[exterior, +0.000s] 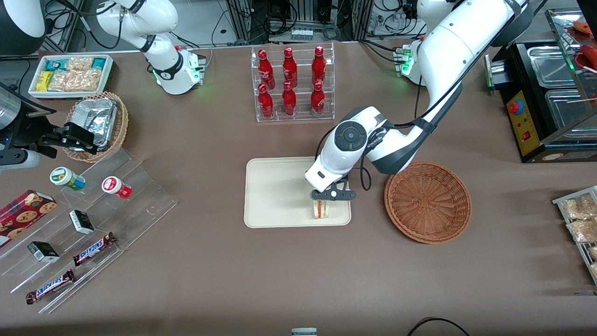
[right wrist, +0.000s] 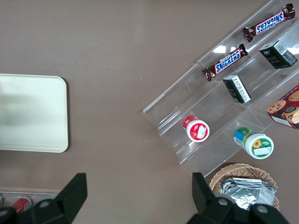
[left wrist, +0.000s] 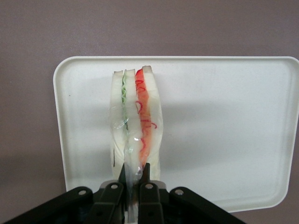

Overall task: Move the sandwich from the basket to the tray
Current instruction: 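Lower the sandwich onto the tray and open the left gripper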

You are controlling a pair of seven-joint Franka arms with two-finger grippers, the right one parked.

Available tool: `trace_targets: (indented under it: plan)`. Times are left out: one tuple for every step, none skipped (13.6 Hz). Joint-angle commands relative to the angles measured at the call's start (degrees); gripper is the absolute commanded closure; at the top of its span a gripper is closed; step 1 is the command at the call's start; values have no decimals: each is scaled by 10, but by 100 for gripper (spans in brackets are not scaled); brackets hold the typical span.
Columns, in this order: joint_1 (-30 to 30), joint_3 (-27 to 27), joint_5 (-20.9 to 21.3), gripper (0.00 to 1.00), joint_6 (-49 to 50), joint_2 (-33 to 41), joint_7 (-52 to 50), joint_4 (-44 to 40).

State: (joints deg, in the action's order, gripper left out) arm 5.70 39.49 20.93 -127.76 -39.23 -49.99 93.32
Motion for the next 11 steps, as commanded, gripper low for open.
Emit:
trace_targets:
  plan:
    - [1, 8, 24, 100, -32, -23, -25, -4]
    - [1, 8, 24, 100, -38, -23, -26, 0]
    - [1, 8, 24, 100, -39, -23, -27, 0]
    - [1, 8, 24, 100, -40, -23, -27, 0]
    - [1, 8, 24, 100, -41, -23, -27, 0]
    - [1, 8, 24, 100, -41, -24, -27, 1]
    - [1, 8, 24, 100, -41, -24, -27, 1]
    - [1, 8, 24, 100, -41, -25, -27, 1]
    - [1, 8, 23, 100, -40, -30, -27, 1]
    - [1, 8, 23, 64, -41, -31, -27, 1]
    - [1, 8, 22, 54, -41, -33, -28, 0]
